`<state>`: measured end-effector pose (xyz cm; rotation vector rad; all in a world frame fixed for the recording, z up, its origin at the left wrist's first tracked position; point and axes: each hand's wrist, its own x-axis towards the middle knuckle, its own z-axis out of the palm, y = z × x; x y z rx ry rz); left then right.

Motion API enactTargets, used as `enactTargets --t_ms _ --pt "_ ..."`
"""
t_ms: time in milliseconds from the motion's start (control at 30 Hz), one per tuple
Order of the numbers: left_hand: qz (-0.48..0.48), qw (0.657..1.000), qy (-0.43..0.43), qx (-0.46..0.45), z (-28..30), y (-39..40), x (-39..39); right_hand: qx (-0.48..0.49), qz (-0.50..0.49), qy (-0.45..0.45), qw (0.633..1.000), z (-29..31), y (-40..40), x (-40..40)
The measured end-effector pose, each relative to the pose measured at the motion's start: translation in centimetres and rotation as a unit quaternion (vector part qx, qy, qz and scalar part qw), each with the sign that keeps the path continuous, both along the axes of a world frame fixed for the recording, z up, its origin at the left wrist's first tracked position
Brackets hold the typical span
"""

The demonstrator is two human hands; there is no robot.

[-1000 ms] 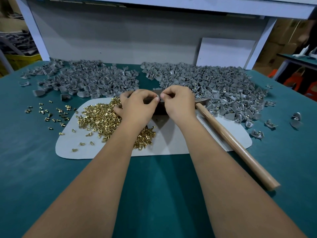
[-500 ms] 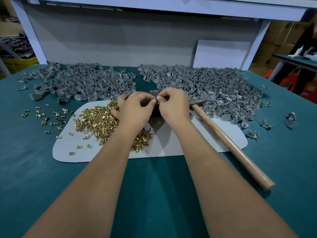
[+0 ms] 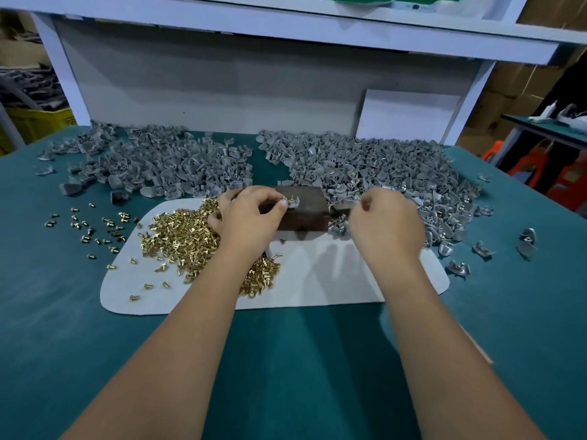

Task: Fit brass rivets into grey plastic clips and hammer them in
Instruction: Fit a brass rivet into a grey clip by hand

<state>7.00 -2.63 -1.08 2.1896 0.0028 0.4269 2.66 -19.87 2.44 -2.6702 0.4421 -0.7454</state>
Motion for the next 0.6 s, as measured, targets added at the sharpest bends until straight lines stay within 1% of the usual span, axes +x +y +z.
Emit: enactTargets --t_ms 33,67,133,167,233,300,400,467,533,600 --pt "0.001 1.0 0.0 0.002 0.0 0.0 0.0 -0.054 -0.033 0.037 0.997 -0.3 -0.8 -0.7" --pt "0.001 1.0 -0.002 0.003 0.1 0.0 0.1 -0.079 -0.055 0.088 0.991 -0.6 -1.3 -1.4" --pt "0.001 1.0 -0.005 0.004 0.1 0.0 0.1 -0.08 -0.066 0.179 0.978 -1.1 -1.7 -2.1" --pt "0.001 1.0 -0.007 0.006 0.0 -0.1 0.1 -0.089 -0.063 0.198 0.974 -1.3 -1.6 -2.1" --pt "0.007 1.0 -0.01 0.012 -0.1 -0.1 0.1 -0.114 -0.058 0.204 0.97 -1.2 -1.2 -1.9" --pt "0.016 0.999 -0.017 0.022 -0.2 -0.2 0.1 -0.113 -0.064 0.196 0.972 -1.3 -0.9 -1.6" --pt "0.028 0.998 -0.026 0.042 -0.4 -0.3 0.2 -0.078 -0.064 0.168 0.981 -1.3 -0.7 -1.5" --pt "0.032 0.998 -0.024 0.048 -0.5 -0.4 0.2 -0.063 -0.065 0.122 0.988 -0.8 -0.8 -1.5" --pt "0.031 0.998 -0.02 0.047 -0.5 -0.5 0.2 -0.079 -0.078 0.062 0.992 -0.1 -0.7 -1.7" --pt "0.027 0.999 -0.015 0.041 -0.5 -0.5 0.1 -0.099 -0.07 -0.019 0.992 0.5 -0.3 -2.2"
